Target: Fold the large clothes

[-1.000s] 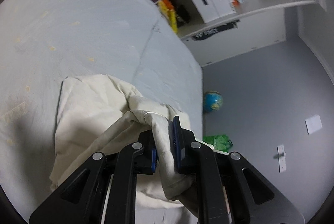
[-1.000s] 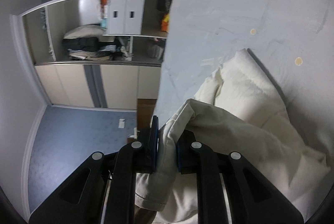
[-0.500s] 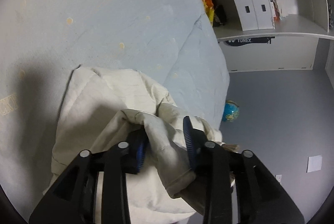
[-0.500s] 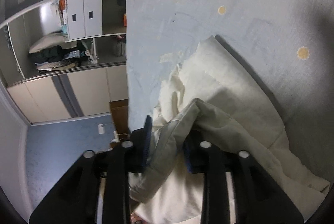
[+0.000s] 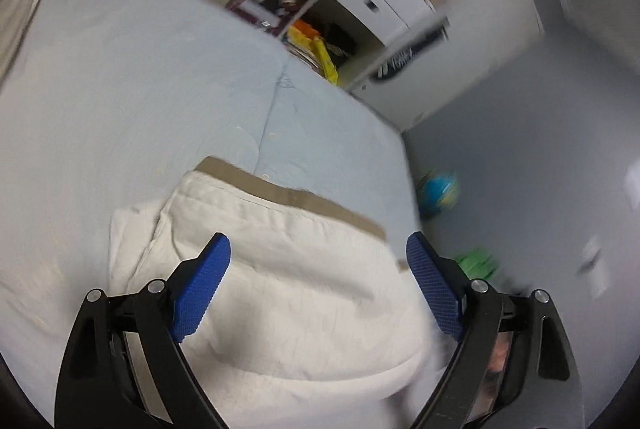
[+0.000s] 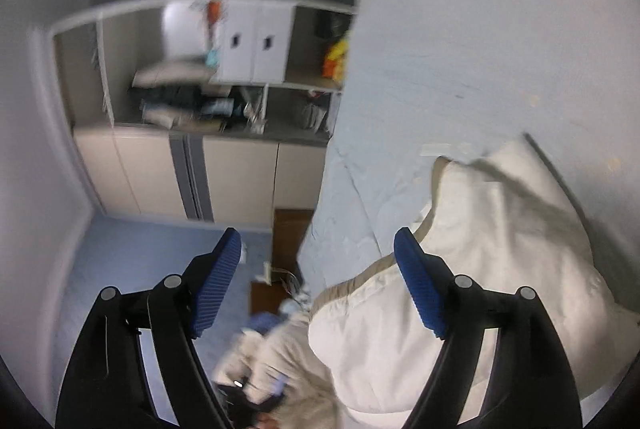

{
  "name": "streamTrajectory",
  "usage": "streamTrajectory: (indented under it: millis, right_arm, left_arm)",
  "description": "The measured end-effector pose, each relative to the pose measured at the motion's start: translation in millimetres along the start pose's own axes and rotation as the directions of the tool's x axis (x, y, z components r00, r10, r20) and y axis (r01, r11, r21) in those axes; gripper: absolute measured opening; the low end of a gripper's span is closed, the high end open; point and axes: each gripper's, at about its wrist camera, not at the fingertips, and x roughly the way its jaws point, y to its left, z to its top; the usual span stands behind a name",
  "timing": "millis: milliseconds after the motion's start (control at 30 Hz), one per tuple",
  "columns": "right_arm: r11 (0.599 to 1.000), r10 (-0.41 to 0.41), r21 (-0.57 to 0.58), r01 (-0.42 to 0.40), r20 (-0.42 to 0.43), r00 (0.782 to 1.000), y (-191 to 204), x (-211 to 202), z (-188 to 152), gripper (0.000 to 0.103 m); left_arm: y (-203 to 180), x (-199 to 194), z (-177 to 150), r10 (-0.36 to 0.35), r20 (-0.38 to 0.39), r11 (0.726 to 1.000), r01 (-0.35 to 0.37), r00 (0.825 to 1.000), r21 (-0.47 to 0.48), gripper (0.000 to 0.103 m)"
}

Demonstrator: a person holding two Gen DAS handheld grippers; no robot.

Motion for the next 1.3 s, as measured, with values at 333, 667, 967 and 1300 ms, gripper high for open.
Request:
streamTrajectory:
  millis: [333, 667, 967, 1300]
  right_arm:
    - [0.586, -0.487, -0.746, 0.318, -0.011, 0.873, 71, 64, -114, 0.075]
    - [0.388, -0.616, -0.835, 0.390, 0.080, 0.783, 14, 103, -154, 0.076]
    - [0.263, -0.662, -0.874, 0.409, 0.145, 0.736, -19, 136, -165, 0.080]
    - [0.235, -0.667, -0.878, 0.417, 0.166, 0.726, -43, 154, -172, 0.080]
  left_arm:
    - [-85, 89, -76, 0.279, -0.032, 0.868, -0.237, 0.960, 0.437, 0.087]
    - [-39, 140, -92, 0.402, -0.055, 0.836, -0.342, 0.914, 0.429, 0.097]
    - [-5, 168, -102, 0.460, -0.064, 0.812, -0.391, 0.885, 0.434, 0.097]
    - [12, 180, -119, 0.446, -0.018, 0.812, -0.396, 0.895, 0.429, 0.097]
